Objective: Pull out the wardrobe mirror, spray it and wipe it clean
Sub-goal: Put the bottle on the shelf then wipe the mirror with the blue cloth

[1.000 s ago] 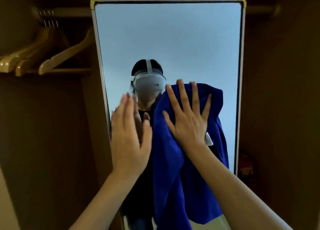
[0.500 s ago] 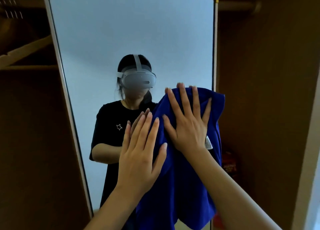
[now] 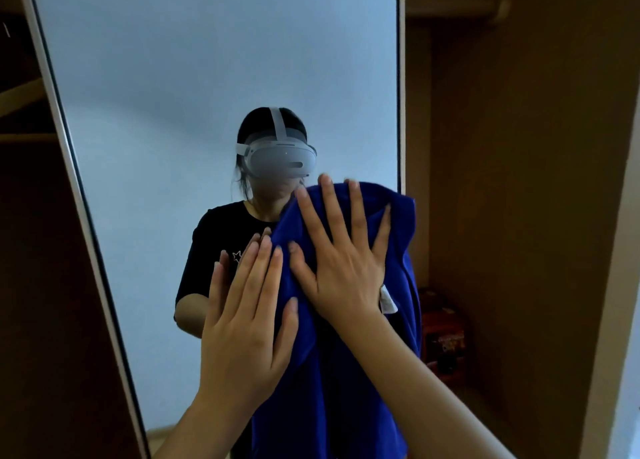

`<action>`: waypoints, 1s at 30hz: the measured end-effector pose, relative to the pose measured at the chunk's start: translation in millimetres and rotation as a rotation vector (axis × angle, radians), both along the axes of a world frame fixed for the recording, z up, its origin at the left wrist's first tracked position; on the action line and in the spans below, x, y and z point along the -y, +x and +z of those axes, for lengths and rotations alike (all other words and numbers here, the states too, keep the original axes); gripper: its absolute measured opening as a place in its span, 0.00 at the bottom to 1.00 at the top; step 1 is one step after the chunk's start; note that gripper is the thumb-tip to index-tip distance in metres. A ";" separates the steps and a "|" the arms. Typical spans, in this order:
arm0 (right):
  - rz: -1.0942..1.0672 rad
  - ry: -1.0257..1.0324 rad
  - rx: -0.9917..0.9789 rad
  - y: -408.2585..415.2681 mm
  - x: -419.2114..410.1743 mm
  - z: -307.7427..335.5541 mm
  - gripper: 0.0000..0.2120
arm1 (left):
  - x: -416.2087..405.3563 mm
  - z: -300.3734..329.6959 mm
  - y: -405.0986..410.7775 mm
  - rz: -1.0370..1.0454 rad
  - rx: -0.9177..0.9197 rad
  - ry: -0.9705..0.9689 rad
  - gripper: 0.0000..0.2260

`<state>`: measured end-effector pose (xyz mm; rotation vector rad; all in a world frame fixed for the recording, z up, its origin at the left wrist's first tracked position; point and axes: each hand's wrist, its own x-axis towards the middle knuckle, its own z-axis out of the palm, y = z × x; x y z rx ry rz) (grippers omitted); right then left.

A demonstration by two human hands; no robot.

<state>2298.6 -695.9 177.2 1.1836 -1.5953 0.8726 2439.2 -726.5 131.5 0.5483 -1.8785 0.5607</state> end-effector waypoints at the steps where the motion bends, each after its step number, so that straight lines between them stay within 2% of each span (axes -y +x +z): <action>1: -0.002 0.003 -0.003 -1.9 -1.3 -7.2 0.31 | -0.4 -3.9 0.2 0.013 0.014 -0.005 0.25; 9: -0.005 -0.038 0.035 -23.8 -11.5 -15.2 0.30 | -15.7 -3.4 -27.4 0.058 0.027 -0.017 0.24; 19: 0.010 -0.040 0.017 -20.5 -7.1 57.3 0.30 | -6.7 50.0 -32.2 0.146 -0.052 -0.040 0.23; 30: 0.069 0.016 -0.084 -11.8 -4.1 -2.0 0.30 | -12.2 -14.4 -20.0 0.158 -0.050 0.027 0.23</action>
